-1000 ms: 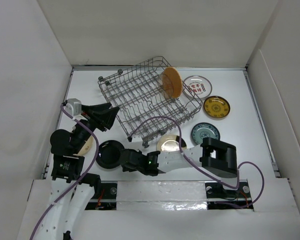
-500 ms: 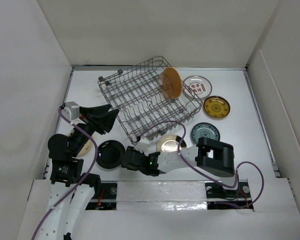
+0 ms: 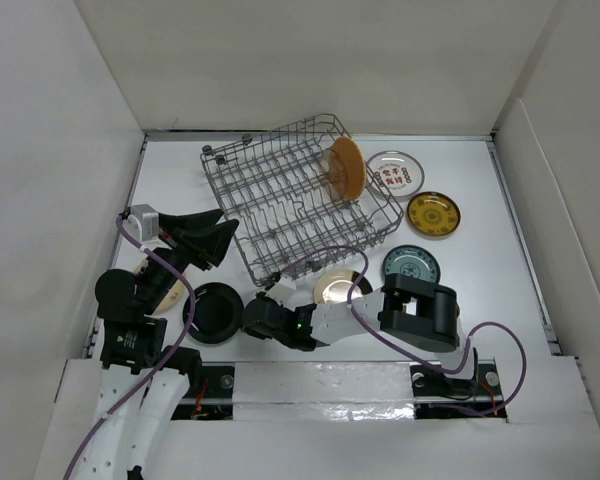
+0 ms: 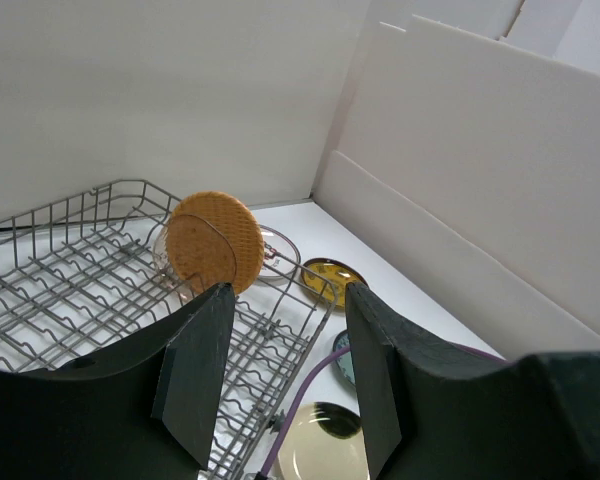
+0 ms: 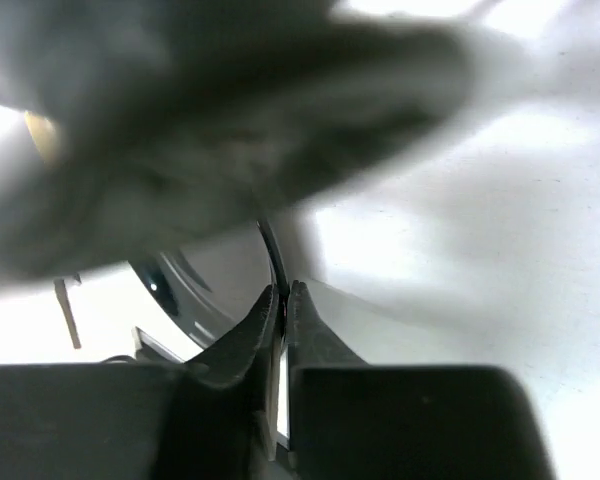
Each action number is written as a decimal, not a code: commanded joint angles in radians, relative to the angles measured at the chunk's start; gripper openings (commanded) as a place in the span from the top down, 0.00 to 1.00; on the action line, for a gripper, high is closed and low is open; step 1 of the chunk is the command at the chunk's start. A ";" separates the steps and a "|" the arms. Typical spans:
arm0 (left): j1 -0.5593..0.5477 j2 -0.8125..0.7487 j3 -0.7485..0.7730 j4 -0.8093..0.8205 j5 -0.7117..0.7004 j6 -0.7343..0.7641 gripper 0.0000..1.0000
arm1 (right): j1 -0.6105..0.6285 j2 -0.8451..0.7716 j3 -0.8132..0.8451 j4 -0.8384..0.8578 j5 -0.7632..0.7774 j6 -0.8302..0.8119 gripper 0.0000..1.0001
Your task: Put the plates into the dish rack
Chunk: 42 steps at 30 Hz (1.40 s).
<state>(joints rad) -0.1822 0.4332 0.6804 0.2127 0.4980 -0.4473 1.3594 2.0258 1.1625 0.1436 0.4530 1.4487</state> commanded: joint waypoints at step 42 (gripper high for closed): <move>-0.003 0.019 0.015 -0.070 -0.193 0.065 0.83 | -0.589 -0.486 0.388 -0.369 0.533 -1.339 1.00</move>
<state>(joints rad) -0.1822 0.4416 0.6804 0.1276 0.3161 -0.3954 0.7830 1.4826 1.4593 -0.2600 0.9939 0.3004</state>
